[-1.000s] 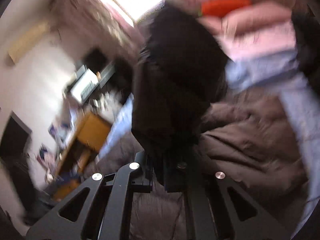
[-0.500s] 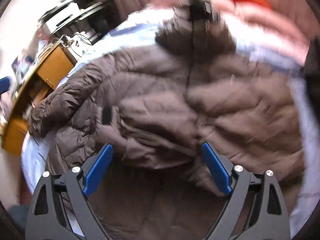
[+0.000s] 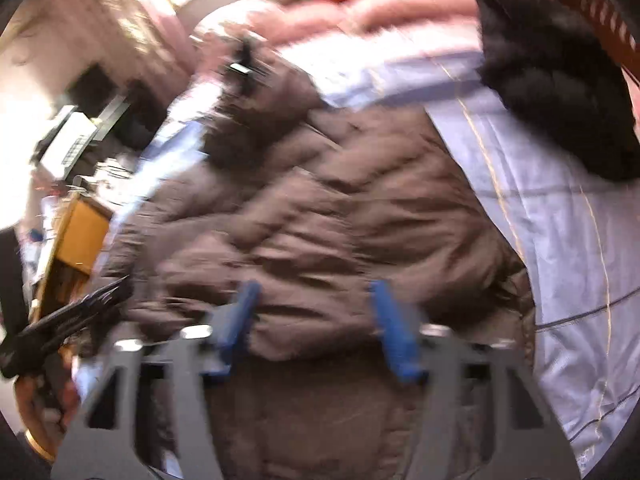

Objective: Fold large clothes

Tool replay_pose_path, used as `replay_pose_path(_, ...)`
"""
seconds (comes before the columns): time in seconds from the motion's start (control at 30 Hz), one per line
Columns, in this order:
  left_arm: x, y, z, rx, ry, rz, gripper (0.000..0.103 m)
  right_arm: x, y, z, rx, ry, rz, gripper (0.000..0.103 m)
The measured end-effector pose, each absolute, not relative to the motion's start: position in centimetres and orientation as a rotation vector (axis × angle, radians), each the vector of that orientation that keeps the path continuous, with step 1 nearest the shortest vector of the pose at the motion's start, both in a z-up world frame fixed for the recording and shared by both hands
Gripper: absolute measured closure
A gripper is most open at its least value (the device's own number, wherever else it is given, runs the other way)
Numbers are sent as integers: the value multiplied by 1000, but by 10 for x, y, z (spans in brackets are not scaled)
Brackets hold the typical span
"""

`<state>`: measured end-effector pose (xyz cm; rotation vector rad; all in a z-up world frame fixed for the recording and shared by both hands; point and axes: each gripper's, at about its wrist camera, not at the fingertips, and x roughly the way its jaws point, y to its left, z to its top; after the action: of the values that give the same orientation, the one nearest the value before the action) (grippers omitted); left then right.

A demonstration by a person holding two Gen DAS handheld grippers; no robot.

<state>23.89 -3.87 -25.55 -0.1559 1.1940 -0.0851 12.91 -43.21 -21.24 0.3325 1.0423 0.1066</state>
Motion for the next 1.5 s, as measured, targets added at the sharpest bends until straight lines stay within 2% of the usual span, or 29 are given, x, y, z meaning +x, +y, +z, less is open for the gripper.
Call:
replay_pose_path(0.03,240,-38,-266,-195,1232,-111,88,135,-437,-223,356,1057,93,64)
replay_pose_path(0.1,243,-39,-290,-239,1286,-126,88,145,-441,-240,418,1070,62,64)
replay_pose_path(0.2,251,-43,-327,-110,1361,-79,88,154,-435,-262,426,1150,15,64)
replay_pose_path(0.3,256,-27,-348,-182,1403,-98,90,146,-445,-274,419,1209,-65,63)
replay_pose_path(0.33,257,-23,-347,-210,1411,-101,91,142,-449,-268,419,1199,-74,50)
replay_pose_path(0.37,258,-21,-345,-217,1414,-106,91,133,-457,-256,388,1175,-105,18)
replay_pose_path(0.4,259,-22,-343,-209,1414,-111,91,125,-464,-246,346,1146,-144,3)
replay_pose_path(0.43,258,-24,-343,-190,1414,-114,91,109,-475,-233,283,1086,-200,1)
replay_pose_path(0.47,258,-27,-343,-171,1414,-114,91,99,-482,-229,247,1070,-224,1)
replay_pose_path(0.53,258,-32,-344,-132,1409,-109,91,87,-498,-246,244,1162,-201,1)
replay_pose_path(0.7,257,-53,-341,-42,1399,-99,86,48,-509,-341,533,1477,-54,3)
replay_pose_path(0.73,257,-56,-341,-21,1397,-99,86,40,-504,-354,561,1496,-48,29)
replay_pose_path(0.77,256,-58,-340,-3,1395,-100,86,33,-498,-357,606,1473,-22,62)
replay_pose_path(0.83,254,-62,-340,49,1398,-104,86,23,-489,-349,704,1410,11,85)
replay_pose_path(0.87,255,-63,-342,73,1403,-105,86,18,-482,-338,727,1405,8,89)
replay_pose_path(1.03,247,-65,-347,142,1471,-91,85,-17,-447,-291,765,1425,100,92)
replay_pose_path(1.1,241,-70,-348,156,1486,-99,85,-32,-442,-279,724,1394,89,89)
replay_pose_path(1.13,239,-76,-349,174,1483,-106,85,-32,-444,-279,708,1386,49,82)
replay_pose_path(1.17,237,-81,-349,200,1472,-117,83,-29,-447,-286,654,1398,-40,58)
replay_pose_path(1.2,235,-89,-347,244,1453,-127,80,-20,-449,-292,576,1436,-143,42)
replay_pose_path(1.23,235,-92,-344,265,1444,-126,66,-13,-452,-297,470,1470,-263,16)
replay_pose_path(1.27,232,-94,-341,273,1436,-112,35,-5,-456,-297,347,1465,-403,9)
replay_pose_path(1.3,231,-93,-334,272,1416,-82,21,0,-459,-293,260,1438,-517,9)
replay_pose_path(1.33,232,-93,-328,248,1386,-63,14,5,-465,-281,208,1383,-653,10)
replay_pose_path(1.4,236,-92,-318,221,1344,-84,16,13,-467,-251,324,1171,-681,15)
replay_pose_path(1.43,238,-92,-318,218,1338,-90,25,22,-461,-238,408,1069,-599,27)
replay_pose_path(1.47,242,-92,-321,215,1342,-94,43,34,-451,-232,432,1034,-530,39)
replay_pose_path(1.5,248,-90,-328,208,1368,-90,52,56,-435,-229,420,1012,-427,44)
